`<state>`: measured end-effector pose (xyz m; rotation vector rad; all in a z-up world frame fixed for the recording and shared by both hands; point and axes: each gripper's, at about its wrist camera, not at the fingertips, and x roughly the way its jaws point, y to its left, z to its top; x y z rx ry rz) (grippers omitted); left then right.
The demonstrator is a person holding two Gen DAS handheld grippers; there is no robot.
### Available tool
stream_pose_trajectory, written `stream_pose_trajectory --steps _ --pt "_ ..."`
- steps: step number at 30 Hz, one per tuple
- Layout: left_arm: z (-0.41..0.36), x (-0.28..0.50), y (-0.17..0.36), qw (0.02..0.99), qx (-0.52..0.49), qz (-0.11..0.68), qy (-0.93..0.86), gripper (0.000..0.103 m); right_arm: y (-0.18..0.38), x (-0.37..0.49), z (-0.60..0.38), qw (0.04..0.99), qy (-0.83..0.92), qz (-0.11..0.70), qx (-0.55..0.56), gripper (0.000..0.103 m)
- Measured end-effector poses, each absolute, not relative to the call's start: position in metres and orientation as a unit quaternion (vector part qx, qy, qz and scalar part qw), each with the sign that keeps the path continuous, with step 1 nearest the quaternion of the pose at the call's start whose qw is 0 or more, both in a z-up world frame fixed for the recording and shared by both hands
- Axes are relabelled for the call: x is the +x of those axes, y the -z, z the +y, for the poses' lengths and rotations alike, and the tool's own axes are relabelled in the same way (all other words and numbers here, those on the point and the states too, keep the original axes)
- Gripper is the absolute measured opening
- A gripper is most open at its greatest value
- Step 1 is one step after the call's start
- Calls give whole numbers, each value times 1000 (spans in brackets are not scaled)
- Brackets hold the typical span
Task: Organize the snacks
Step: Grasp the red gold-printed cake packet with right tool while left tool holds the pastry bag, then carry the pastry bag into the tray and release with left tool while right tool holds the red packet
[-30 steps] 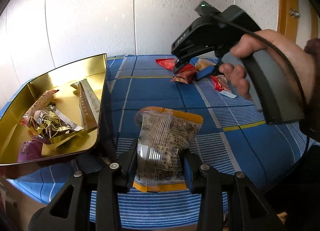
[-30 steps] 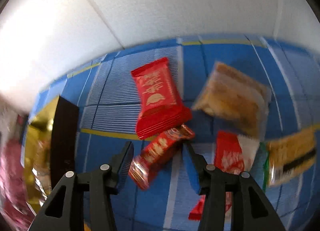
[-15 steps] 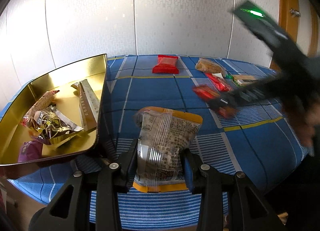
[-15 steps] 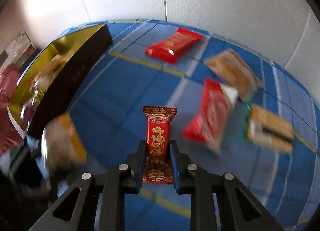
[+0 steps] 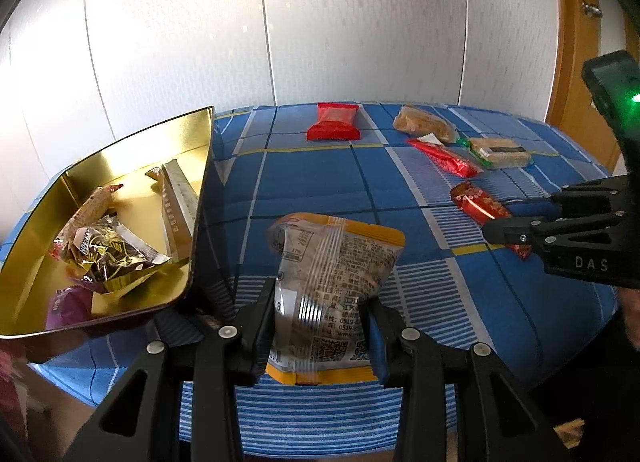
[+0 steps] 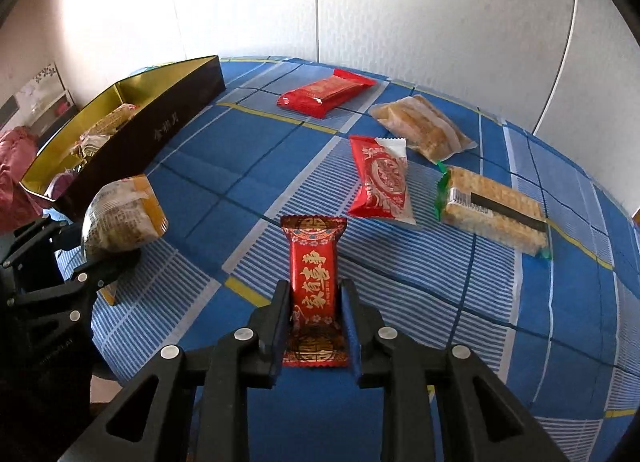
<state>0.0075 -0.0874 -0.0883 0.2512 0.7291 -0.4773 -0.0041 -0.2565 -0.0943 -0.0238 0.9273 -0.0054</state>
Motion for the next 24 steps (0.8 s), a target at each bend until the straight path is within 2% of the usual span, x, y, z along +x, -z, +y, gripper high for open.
stream_pose_trajectory --steps 11,24 --pt "-88 4 82 890 132 368 234 38 102 -22 -255 927 4 374 -25 25" --pt "-71 0 11 911 77 340 219 38 104 -24 -255 932 5 363 -15 25"
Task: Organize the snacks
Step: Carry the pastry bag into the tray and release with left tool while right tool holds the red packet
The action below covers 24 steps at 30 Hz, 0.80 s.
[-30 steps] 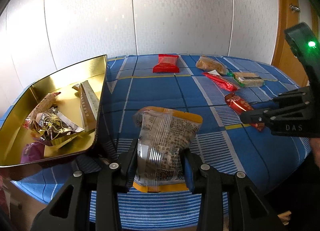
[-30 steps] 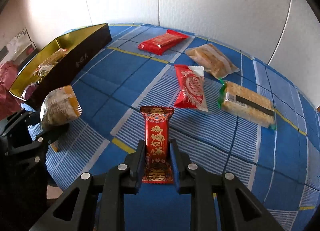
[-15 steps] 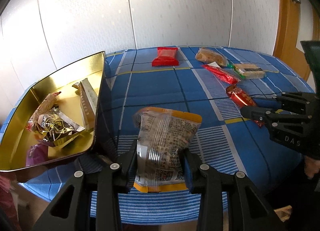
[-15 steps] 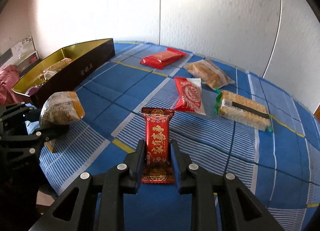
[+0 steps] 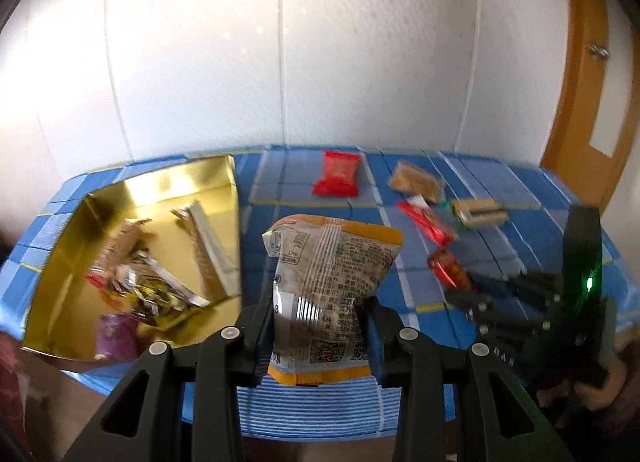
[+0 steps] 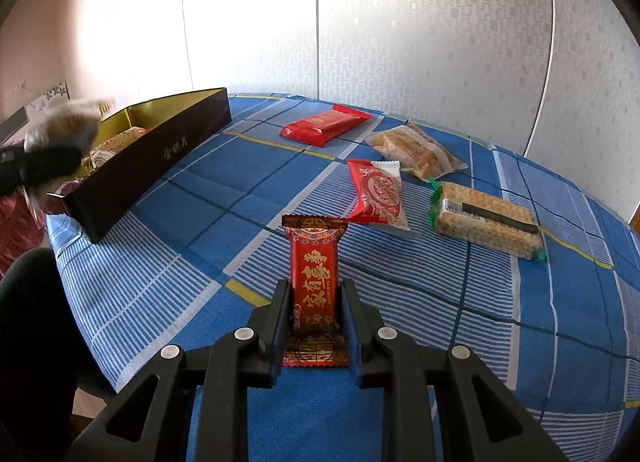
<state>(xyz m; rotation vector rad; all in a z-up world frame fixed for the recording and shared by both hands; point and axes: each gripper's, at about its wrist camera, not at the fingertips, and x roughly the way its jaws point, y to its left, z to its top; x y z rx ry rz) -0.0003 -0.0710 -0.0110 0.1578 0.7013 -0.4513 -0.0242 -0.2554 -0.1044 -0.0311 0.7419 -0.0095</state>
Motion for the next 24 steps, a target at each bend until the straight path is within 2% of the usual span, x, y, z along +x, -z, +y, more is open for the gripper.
stream_pose_trajectory --steps 9,24 --pt "-33 16 -6 925 45 343 159 38 105 -26 -255 934 9 357 -14 25" --pt "22 34 7 923 -2 372 100 38 105 -26 -254 935 12 355 -16 25"
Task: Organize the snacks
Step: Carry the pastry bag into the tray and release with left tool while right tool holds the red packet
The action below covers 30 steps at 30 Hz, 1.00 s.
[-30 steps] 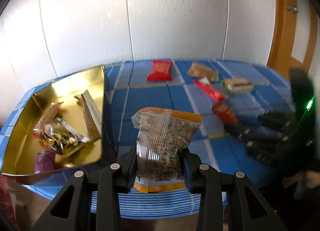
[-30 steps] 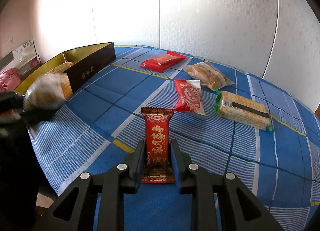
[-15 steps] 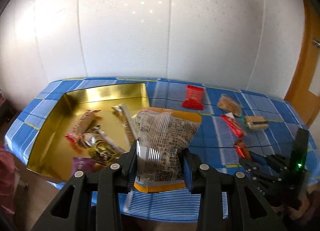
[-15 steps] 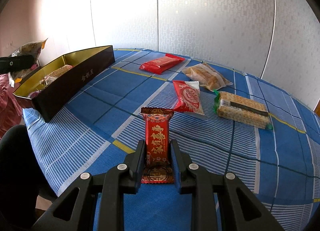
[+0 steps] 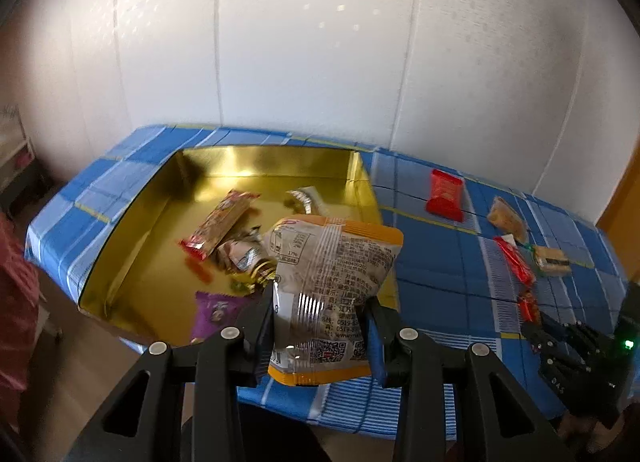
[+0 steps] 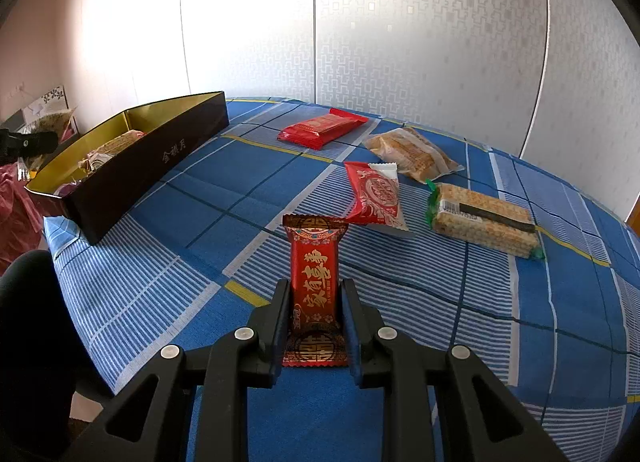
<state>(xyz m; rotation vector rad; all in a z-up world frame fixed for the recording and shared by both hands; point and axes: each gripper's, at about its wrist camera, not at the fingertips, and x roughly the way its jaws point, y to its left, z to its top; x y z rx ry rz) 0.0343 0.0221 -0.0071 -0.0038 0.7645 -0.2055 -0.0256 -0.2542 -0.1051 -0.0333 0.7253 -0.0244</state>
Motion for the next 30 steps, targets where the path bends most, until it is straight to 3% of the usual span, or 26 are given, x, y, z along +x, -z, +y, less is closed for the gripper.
stream_pose_trajectory --steps 17,25,30 --pt "75 145 4 896 -134 418 69 38 105 -26 -255 935 11 354 -16 25" --pt "62 212 20 888 -130 437 50 45 105 -26 -255 935 11 353 -15 25" --pt "64 206 25 895 -117 430 27 45 105 -26 -255 936 11 353 -14 25"
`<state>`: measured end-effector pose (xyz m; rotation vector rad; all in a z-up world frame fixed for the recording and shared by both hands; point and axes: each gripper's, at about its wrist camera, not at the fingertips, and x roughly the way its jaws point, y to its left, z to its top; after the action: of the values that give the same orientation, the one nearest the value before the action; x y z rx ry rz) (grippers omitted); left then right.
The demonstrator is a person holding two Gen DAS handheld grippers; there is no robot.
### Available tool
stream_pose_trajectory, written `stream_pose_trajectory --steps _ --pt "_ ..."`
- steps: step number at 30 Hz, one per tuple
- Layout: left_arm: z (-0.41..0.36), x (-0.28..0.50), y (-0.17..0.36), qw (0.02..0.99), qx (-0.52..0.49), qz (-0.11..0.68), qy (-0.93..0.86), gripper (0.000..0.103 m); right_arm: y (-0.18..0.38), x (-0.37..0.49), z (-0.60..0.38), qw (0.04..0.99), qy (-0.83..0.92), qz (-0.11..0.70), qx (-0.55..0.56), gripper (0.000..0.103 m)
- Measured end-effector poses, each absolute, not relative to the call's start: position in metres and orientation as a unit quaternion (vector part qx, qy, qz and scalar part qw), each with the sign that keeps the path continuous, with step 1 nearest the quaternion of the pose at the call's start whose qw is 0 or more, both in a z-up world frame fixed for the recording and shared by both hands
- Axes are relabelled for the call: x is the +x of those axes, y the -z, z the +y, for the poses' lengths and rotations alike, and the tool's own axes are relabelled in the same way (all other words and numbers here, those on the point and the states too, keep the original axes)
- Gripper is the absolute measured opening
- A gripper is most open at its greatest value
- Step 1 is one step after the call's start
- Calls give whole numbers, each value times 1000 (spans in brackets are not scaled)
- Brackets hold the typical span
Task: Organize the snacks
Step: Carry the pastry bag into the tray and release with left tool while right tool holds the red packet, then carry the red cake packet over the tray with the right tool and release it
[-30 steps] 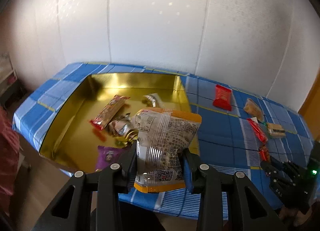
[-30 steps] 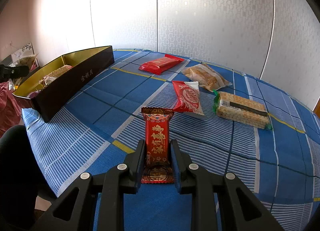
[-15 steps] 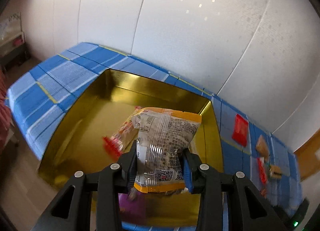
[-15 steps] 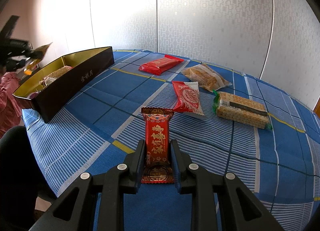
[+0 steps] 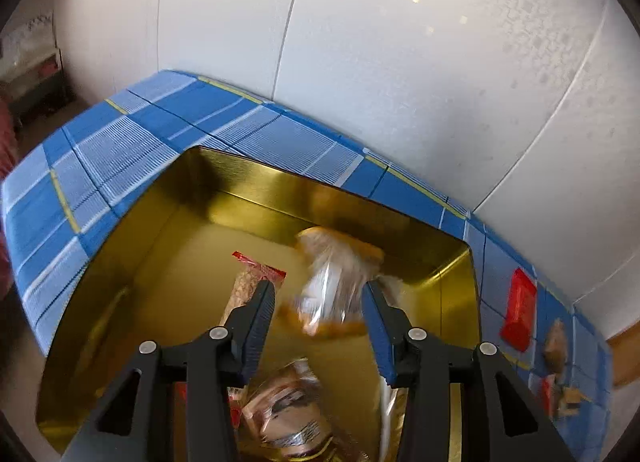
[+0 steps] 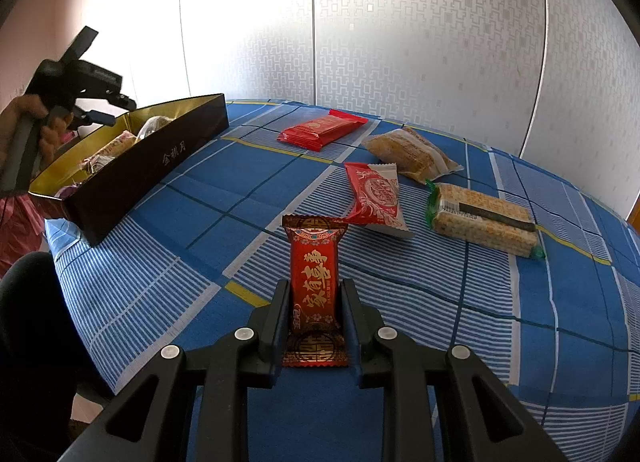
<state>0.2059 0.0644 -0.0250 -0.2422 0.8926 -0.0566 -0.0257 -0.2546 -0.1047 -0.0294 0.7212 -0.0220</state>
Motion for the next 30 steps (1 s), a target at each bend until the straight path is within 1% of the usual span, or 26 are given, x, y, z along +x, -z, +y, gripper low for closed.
stream_pose_trajectory --steps 8,18,30 --pt "61 146 17 914 -74 399 26 45 105 -26 -254 936 12 352 -16 25" --pt "22 72 -4 937 4 339 85 46 105 -26 -255 936 13 351 -17 25" --pt "-24 14 6 924 68 321 198 46 106 -28 -254 938 19 346 -17 25"
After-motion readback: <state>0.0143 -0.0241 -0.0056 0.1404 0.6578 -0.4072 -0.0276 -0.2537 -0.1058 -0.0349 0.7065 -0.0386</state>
